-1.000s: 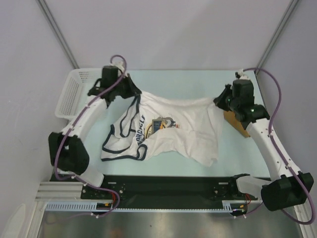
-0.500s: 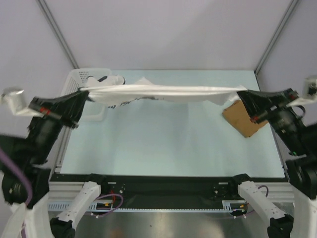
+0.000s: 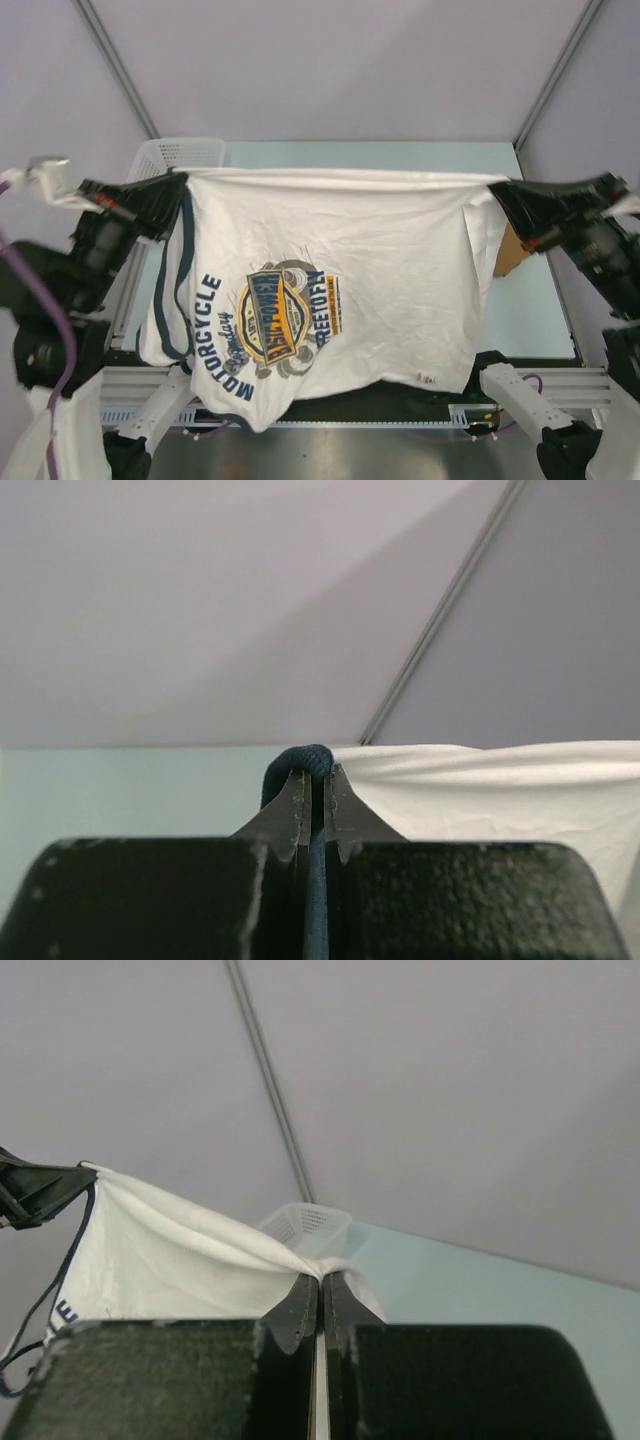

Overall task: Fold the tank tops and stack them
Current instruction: Flatten the tank top out

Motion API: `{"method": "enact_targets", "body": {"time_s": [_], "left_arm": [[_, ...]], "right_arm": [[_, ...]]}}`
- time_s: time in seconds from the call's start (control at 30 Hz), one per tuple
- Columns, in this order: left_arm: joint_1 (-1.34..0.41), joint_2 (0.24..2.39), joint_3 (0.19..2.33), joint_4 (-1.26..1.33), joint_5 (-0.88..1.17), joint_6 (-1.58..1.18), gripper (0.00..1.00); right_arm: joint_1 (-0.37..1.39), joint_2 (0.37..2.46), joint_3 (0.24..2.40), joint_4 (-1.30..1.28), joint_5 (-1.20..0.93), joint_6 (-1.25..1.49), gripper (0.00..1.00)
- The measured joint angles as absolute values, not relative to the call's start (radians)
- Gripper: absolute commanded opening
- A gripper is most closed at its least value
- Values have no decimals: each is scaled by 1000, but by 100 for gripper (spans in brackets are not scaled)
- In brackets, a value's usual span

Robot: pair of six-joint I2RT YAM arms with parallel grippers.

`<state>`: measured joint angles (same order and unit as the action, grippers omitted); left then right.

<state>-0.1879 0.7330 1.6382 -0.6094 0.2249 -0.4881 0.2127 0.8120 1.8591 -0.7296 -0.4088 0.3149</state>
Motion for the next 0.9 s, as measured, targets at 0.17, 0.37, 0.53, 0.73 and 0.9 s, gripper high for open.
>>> {"method": "enact_targets", "body": {"time_s": [0.17,0.37,0.53,0.73,0.9], "left_arm": [[-187,902,1406,-444,212,-496,0],[-187,1227,1133,-225,207,-522,0],[-187,1538,1138,-106,195,-529,0],[-186,1881,1400,-47,185,-552,0],[-181,2144,1766,-79,195,-567,41]], "right_arm": [[211,962,1657,-646,-330,320,0],[175,1245,1354,-500,-288,362,0],[125,1515,1343,-371,-326,399,0],[77,1897,1597,-297,-376,423,0],[53,2168,1908,-321,-374,437,16]]}}
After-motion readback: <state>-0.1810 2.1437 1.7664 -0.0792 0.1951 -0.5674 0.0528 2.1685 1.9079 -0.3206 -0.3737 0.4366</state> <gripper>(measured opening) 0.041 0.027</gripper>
